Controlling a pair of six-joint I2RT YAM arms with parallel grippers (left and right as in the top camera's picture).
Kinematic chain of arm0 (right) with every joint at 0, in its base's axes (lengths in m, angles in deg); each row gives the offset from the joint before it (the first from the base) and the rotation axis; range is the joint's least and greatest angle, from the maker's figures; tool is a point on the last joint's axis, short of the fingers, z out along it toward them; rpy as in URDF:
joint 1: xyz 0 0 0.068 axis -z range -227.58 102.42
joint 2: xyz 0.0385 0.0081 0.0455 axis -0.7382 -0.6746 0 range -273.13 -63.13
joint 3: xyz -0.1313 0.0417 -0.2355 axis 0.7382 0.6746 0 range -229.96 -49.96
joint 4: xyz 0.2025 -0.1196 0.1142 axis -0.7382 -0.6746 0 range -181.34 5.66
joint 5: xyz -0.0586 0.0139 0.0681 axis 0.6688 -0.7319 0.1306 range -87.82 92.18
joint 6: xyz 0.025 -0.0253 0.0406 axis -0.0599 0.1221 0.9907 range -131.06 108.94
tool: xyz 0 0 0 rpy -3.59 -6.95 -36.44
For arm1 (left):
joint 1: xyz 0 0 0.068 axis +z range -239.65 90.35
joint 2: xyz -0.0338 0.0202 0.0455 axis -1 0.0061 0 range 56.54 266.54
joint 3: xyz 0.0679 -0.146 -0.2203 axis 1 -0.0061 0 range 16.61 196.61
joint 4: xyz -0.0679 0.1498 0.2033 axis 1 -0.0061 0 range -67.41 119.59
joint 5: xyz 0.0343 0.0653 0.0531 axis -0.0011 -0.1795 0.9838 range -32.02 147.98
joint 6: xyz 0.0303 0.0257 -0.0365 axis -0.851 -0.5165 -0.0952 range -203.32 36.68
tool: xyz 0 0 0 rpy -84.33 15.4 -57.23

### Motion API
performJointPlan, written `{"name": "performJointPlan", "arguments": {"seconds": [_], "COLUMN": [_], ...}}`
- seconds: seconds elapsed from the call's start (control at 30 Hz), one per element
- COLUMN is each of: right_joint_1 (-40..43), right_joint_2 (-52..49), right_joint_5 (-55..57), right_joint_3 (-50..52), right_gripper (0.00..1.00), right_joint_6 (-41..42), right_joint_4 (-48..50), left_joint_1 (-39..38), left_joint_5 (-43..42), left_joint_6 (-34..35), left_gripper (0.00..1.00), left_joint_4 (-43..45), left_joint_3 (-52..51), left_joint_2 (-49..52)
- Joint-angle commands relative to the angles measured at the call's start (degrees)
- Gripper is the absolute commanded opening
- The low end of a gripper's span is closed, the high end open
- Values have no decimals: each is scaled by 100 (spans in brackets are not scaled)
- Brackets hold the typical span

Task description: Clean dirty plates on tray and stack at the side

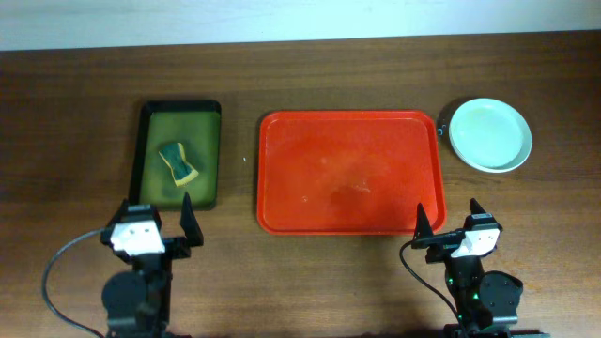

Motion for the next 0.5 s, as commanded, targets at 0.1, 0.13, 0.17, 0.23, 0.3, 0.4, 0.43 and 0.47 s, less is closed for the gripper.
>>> {"name": "performJointPlan", "arguments": {"seconds": [0.1, 0.13, 0.17, 0.23, 0.3, 0.4, 0.43, 0.47], "right_joint_1": [37, 37, 37, 37, 37, 37, 37, 37], "right_joint_2": [35, 35, 35, 35, 35, 35, 35, 35], "right_joint_5": [28, 28, 28, 28, 28, 28, 28, 28], "right_joint_3": [42, 42, 42, 42, 42, 42, 42, 42], "right_gripper": [98, 98, 98, 98, 98, 98, 98, 98], "right_joint_6": [-2, -2, -2, -2, -2, -2, -2, -2], "right_joint_4": [-17, -17, -17, -17, -17, -17, -17, -17], "left_joint_1": [20, 20, 20, 20, 20, 24, 24, 24], "left_joint_5": [-173, -173, -170, -173, -175, -144, -103, -42], "left_joint_6": [-275, -275, -275, -275, -273, -275, -273, -269], "left_gripper": [100, 99, 99, 99, 99, 99, 99, 99], "left_joint_4": [332, 433, 533, 811, 1091, 986, 887, 728], "left_joint_3": [-776, -911, -1040, -1290, -1510, -1532, -1532, -1532], "left_joint_2": [-1097, -1211, -1314, -1499, -1622, -1622, -1622, -1622]}}
